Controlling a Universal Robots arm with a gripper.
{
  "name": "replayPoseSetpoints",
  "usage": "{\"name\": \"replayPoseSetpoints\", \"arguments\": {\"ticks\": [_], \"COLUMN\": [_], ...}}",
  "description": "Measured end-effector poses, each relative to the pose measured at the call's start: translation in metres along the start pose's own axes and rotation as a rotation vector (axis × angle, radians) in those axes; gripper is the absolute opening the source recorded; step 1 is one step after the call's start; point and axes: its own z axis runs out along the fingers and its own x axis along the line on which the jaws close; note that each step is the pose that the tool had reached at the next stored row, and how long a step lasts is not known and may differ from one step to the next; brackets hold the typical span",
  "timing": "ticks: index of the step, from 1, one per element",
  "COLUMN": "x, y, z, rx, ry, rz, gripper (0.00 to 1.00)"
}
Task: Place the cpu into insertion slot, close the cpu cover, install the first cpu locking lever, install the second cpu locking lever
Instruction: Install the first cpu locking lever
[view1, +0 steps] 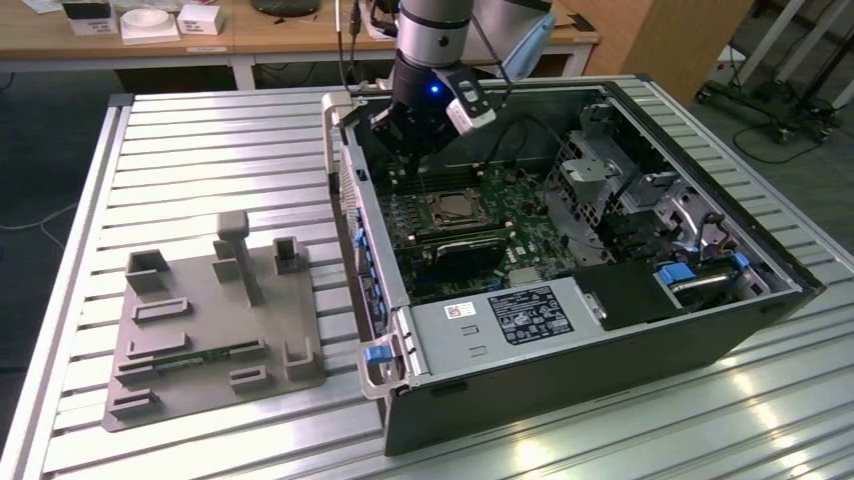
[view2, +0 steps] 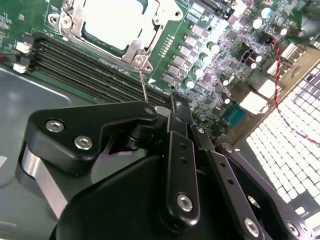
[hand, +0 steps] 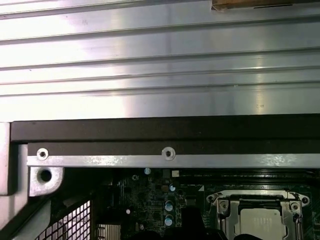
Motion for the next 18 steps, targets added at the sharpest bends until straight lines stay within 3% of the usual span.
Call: {"name": "replayPoseSetpoints", "arguments": {"ticks": [8,13,14,18], "x": [-0.0017,-0.0113,-0.0197,-0.0278], "y": [0.0057,0.0063,0.0069,0.0077], "z": [0.0006,0.0007,0.0008,0.0009], "rx": [0.0,0.0001,0.0001,0.0002], "ry": [0.0002,0.0011,0.0016,0.0022], "rz": [-0.003,-0.005,-0.006,-0.007], "gripper": [0.11,0.11,0.11,0.11]}}
